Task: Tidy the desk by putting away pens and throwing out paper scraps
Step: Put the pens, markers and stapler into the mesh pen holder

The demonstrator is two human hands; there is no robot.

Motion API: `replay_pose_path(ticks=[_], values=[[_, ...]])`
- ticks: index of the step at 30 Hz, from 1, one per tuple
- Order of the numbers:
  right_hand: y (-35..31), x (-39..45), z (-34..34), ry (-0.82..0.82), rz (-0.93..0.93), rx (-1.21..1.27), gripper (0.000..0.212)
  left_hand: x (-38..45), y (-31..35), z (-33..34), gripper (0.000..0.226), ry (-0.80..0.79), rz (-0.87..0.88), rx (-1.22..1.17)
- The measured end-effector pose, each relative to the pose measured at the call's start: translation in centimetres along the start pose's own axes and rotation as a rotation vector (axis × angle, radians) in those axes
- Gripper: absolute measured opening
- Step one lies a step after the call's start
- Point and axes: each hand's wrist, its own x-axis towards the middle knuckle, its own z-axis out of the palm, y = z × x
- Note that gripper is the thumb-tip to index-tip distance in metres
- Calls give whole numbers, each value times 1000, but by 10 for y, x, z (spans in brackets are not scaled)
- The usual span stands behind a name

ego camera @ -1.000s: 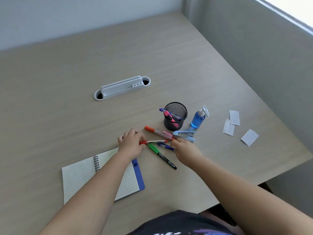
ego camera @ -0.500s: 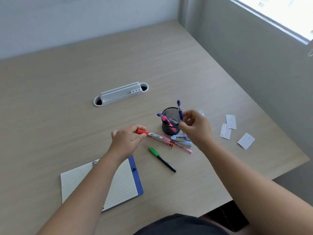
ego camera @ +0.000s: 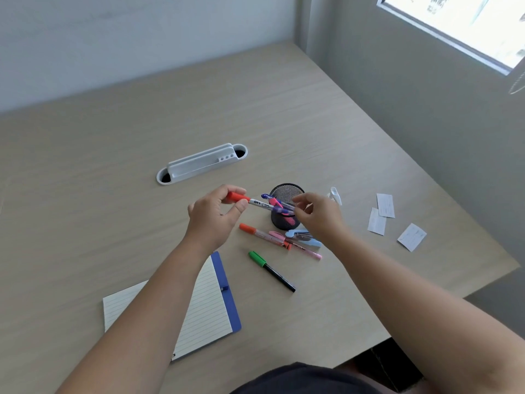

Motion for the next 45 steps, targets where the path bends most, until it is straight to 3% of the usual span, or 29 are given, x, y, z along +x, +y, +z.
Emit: replay_pose_path(ticks=[6,13,22,24,26,28,30,32,36,40,45], values=[[12,-16,8,20,-14,-38,23,32,13,21,9,-14,23,90],[38,-37,18,-78,-37,-166,22,48,23,57,21,-149,80,411],[50,-37,35,-342,-97,-496,26,12,-27,54,27,4,-76,147],[47,-37,42,-360,-108,-535,28,-6,-43,58,20,-117,-72,154],[42,-37,49,-333,-167,-521,33,-26,-57,66,16,-341,-16,267],[36,-33,55,-309,-244,-479,36,-45,-65,75,24,-525,65,427],[28,-24,62,-319,-289,-472,32,-59,-72,80,39,-603,115,559],[22,-16,68,-353,-298,-512,28,-66,-79,79,42,-586,111,607],[18,-10,82,-412,-249,-620,23,-72,-89,67,27,-519,42,618],[18,-14,90,-404,-185,-592,29,-63,-89,47,22,-526,9,566],[10,-28,68,-222,-213,-350,29,-46,-73,18,18,-380,-88,286]])
